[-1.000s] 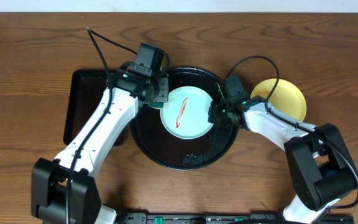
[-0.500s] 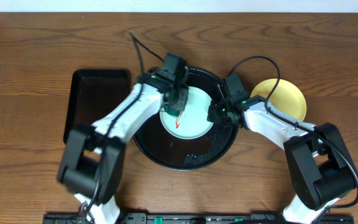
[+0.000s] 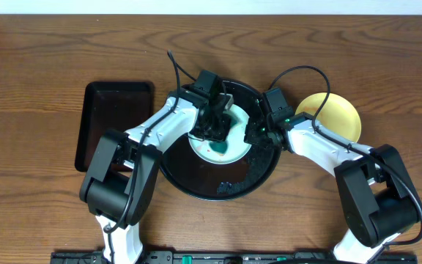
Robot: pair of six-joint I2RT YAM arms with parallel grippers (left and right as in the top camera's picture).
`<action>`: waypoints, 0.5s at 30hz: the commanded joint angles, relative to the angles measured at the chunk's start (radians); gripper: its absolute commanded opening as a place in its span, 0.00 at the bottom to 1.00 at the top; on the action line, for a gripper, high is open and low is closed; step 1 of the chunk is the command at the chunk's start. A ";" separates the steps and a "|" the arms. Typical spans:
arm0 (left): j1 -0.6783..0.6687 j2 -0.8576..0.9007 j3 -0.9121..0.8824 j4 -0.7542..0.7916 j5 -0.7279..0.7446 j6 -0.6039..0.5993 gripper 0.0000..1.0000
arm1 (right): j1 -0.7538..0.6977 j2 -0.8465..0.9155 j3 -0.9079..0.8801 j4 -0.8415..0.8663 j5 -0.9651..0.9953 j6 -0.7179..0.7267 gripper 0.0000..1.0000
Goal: Clean dirty plates on tray and stack at the side
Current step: 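Scrub the second pale green plate with sponge while right gripper holds it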
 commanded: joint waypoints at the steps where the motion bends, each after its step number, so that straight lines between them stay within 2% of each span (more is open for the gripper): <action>1: 0.001 0.011 -0.007 0.062 0.093 0.016 0.07 | 0.009 0.050 -0.015 -0.009 -0.004 -0.002 0.01; 3: 0.000 0.011 -0.007 0.114 0.022 0.009 0.08 | 0.009 0.050 -0.015 -0.010 -0.004 -0.008 0.01; 11: 0.000 0.016 -0.007 0.270 -0.474 0.009 0.08 | 0.009 0.050 -0.015 -0.010 -0.004 -0.010 0.01; 15: 0.000 0.044 -0.007 0.279 -0.540 0.009 0.07 | 0.009 0.050 -0.015 -0.010 -0.004 -0.010 0.01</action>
